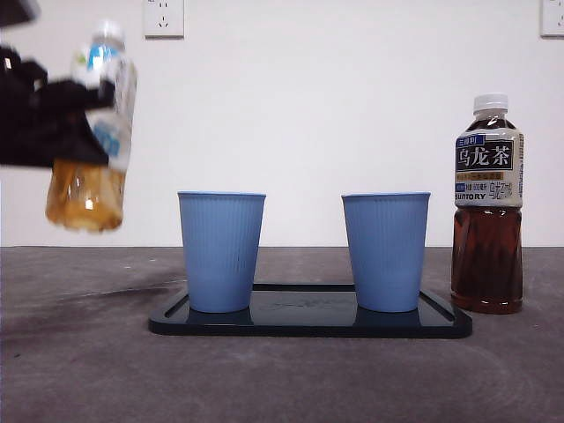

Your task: Pour the drink into the cup

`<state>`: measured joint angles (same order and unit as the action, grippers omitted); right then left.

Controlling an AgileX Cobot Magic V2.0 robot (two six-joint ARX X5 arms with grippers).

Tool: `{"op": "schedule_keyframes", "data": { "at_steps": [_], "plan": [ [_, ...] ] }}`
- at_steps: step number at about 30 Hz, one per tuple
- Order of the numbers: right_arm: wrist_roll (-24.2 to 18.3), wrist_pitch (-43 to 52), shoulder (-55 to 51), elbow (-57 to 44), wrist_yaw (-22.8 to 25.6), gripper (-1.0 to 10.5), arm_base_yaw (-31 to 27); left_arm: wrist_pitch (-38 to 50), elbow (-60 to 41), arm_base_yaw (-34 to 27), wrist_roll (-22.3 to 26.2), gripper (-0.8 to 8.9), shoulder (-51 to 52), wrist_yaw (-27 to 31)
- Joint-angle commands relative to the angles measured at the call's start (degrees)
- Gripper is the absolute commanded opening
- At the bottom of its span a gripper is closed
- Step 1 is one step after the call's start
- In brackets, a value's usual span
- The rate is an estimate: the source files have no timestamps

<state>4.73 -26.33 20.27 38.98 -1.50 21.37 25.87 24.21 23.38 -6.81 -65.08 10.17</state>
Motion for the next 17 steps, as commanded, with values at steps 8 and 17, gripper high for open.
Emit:
{"op": "schedule_keyframes", "data": {
  "at_steps": [8,17],
  "plan": [
    [-0.3,-0.3,0.1,0.9,0.0,4.3,0.3,14.8,0.3,0.0,0.4,0.16,-12.5,0.0],
    [-0.7,-1.0,0.1,0.9,0.0,4.3,0.3,20.4,0.3,-1.4,0.5,0.16,-19.8,-0.2]
  ]
}}
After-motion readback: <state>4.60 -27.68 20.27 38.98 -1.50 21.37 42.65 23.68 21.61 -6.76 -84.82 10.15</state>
